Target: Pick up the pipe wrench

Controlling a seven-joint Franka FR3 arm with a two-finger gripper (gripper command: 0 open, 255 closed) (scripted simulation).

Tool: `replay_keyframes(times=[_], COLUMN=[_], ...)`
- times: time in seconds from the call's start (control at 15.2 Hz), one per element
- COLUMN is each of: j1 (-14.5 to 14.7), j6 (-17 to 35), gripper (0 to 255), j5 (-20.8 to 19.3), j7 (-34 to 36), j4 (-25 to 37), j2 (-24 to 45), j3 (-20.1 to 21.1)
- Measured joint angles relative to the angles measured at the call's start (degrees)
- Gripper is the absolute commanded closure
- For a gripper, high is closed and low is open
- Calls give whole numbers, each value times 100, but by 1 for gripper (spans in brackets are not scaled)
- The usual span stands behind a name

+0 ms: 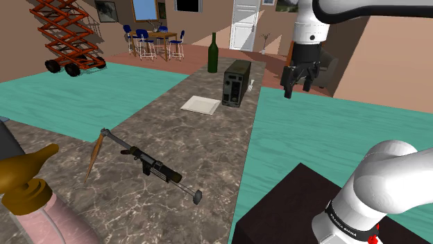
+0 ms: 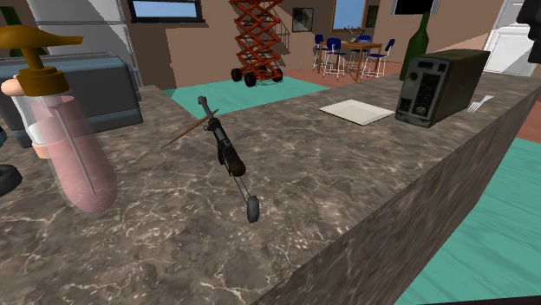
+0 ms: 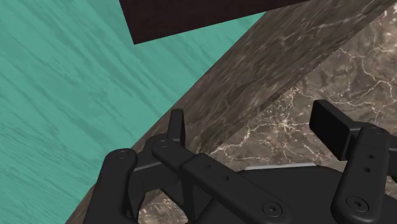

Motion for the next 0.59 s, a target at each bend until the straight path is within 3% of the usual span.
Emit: replay_keyframes(times=[0.59], j1=[377], j6=[698], gripper=[0], j5=[380], j7=[284], j4=[172], j2=[891], j3=[527])
